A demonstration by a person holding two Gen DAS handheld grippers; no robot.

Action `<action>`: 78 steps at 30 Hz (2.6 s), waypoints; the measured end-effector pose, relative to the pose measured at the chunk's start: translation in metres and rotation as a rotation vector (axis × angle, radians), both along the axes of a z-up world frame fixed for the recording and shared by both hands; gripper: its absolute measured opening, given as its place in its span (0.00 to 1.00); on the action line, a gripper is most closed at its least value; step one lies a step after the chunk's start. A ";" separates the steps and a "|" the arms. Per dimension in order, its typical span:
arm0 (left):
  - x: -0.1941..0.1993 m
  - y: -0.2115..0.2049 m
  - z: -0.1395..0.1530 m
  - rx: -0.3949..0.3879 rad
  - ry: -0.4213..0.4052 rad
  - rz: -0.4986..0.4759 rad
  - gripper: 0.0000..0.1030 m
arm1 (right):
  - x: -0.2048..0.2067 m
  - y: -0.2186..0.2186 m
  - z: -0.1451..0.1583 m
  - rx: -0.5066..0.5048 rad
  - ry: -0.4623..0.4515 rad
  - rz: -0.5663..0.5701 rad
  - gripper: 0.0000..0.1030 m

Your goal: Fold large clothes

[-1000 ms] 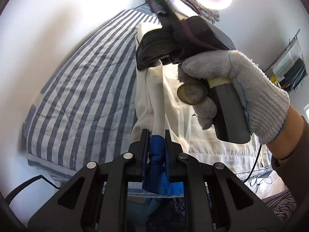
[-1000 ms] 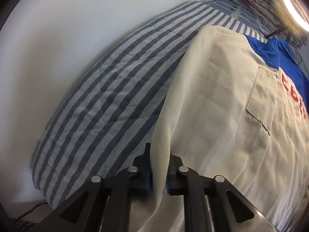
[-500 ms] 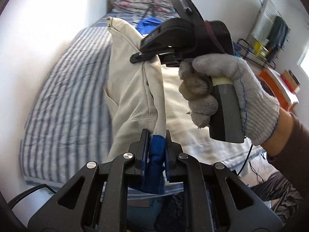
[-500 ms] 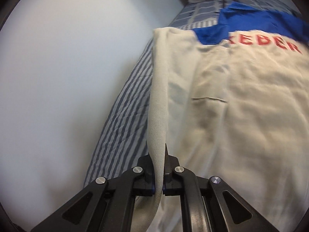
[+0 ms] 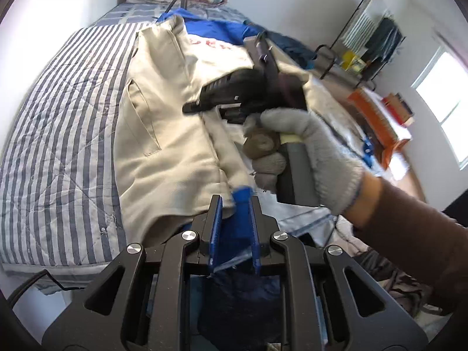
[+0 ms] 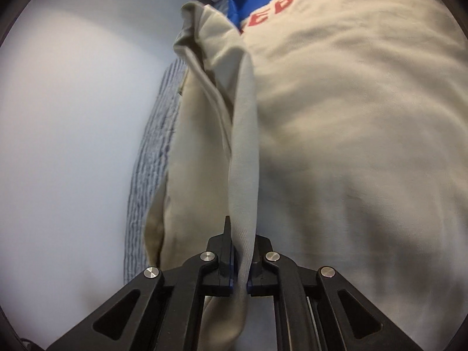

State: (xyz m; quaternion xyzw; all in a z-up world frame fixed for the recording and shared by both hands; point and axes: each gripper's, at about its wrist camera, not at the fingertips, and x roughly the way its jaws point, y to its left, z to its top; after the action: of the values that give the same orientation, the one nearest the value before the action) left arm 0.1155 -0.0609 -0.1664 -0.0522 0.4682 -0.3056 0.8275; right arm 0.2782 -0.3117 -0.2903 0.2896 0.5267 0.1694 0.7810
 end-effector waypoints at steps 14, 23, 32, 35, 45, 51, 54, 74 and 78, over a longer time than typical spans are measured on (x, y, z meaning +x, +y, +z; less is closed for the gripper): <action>0.047 0.045 -0.024 -0.056 0.104 0.184 0.15 | 0.040 -0.012 0.103 -0.210 -0.241 0.093 0.46; 0.055 0.006 -0.073 0.008 0.212 0.114 0.15 | 0.126 -0.002 0.079 -0.137 -0.204 0.129 0.55; 0.054 -0.006 -0.091 0.058 0.227 0.062 0.15 | 0.193 0.008 0.048 -0.260 -0.120 0.099 0.02; 0.053 -0.003 -0.092 0.055 0.221 0.052 0.15 | 0.202 -0.009 0.034 -0.365 -0.107 0.054 0.00; 0.042 0.009 -0.070 -0.060 0.185 0.047 0.15 | 0.163 0.004 0.059 -0.466 -0.228 0.095 0.22; 0.042 0.032 -0.063 -0.052 0.128 0.145 0.15 | 0.102 0.054 0.075 -0.349 -0.332 0.360 0.22; 0.044 0.028 -0.086 -0.019 0.195 0.135 0.15 | 0.087 0.090 0.056 -0.381 -0.321 0.487 0.22; 0.023 0.102 -0.004 0.022 -0.097 0.263 0.15 | -0.058 -0.007 0.137 -0.356 -0.452 0.285 0.51; 0.022 0.095 -0.019 -0.014 -0.028 0.235 0.15 | -0.096 -0.055 0.153 -0.362 -0.449 0.182 0.51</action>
State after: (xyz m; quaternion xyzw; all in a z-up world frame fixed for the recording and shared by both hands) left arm 0.1379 0.0336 -0.1853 -0.1084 0.4448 -0.2103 0.8638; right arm 0.1827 -0.3669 -0.1369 0.0525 0.3864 0.2018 0.8984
